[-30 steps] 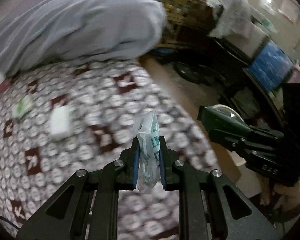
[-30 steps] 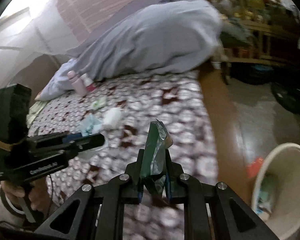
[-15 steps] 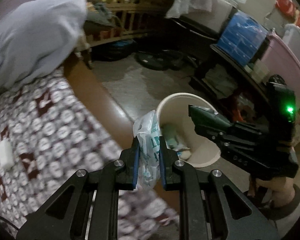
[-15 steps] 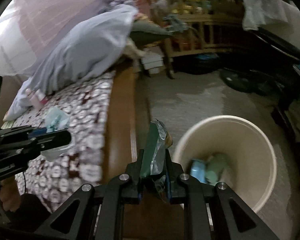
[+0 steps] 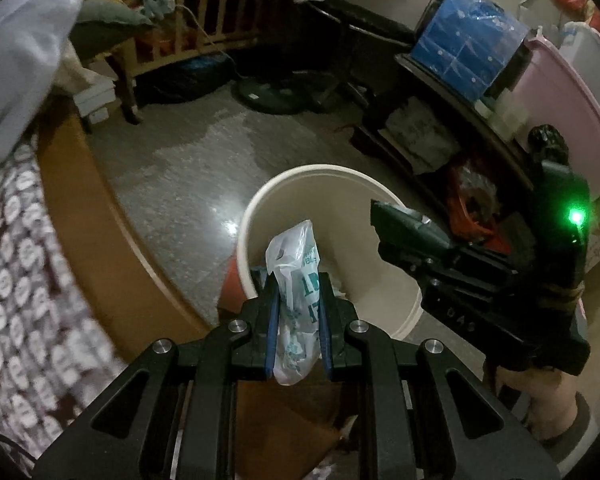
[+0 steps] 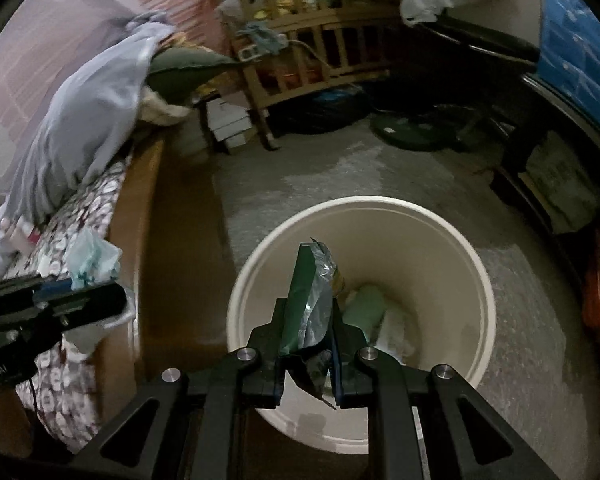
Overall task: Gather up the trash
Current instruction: 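Open both tools to drop the wrappers into the bucket, then move both open tools back to the remaining trash on the blanket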
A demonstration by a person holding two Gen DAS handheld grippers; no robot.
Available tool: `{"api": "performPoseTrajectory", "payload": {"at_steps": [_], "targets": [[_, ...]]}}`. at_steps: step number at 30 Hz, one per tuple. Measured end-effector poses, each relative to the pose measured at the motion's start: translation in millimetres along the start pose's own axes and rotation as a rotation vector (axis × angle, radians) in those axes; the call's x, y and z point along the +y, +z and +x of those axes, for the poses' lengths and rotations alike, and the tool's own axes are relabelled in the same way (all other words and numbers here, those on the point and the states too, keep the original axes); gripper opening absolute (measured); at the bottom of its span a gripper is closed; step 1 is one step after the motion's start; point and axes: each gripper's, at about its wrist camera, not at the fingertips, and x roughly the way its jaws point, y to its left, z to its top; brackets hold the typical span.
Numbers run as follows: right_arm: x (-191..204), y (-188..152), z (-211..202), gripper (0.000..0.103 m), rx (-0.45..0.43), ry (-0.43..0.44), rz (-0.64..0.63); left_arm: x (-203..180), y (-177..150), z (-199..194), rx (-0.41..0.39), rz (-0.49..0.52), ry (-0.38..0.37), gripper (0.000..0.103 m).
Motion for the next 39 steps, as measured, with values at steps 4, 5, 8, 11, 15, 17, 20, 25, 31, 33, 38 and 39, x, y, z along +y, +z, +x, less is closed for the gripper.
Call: {"api": "performPoseTrajectory", "payload": {"at_steps": [4,5,8,11,15,17,20,25,31,33,38,39], "targets": [[-12,2,0,0.015,-0.004,-0.002,0.042,-5,3,14,0.013,-0.005,-0.039,0.015],[-14,3,1,0.016,-0.004,-0.006,0.051,-7,4,17,0.013,-0.003,-0.047,0.016],[-22,3,3,0.029,0.004,-0.014,0.079,-12,5,24,0.016,0.012,-0.031,0.027],[-26,3,3,0.035,0.004,-0.015,0.101,-10,5,28,0.026,-0.010,-0.053,0.045],[-26,4,1,0.038,-0.002,-0.012,0.113,-4,4,28,0.031,-0.038,-0.043,0.045],[-21,3,2,0.038,0.008,-0.006,0.097,-2,4,26,0.029,-0.042,-0.030,0.045],[-17,0,3,0.039,0.017,-0.011,0.074,2,2,21,0.021,-0.044,-0.001,0.045],[-13,-1,5,0.039,0.020,-0.019,0.065,10,-3,12,-0.003,-0.041,0.059,0.045],[-12,-1,7,0.040,0.028,-0.028,0.058,22,-9,4,-0.016,-0.042,0.103,0.045],[-10,-2,8,0.041,0.031,-0.028,0.057,26,-11,1,-0.023,-0.046,0.118,0.045],[-5,-3,8,0.055,0.027,-0.037,0.037,37,-15,-5,-0.030,-0.057,0.157,0.045],[-4,-3,8,0.056,0.023,-0.038,0.030,39,-16,-7,-0.033,-0.059,0.169,0.045]]}}
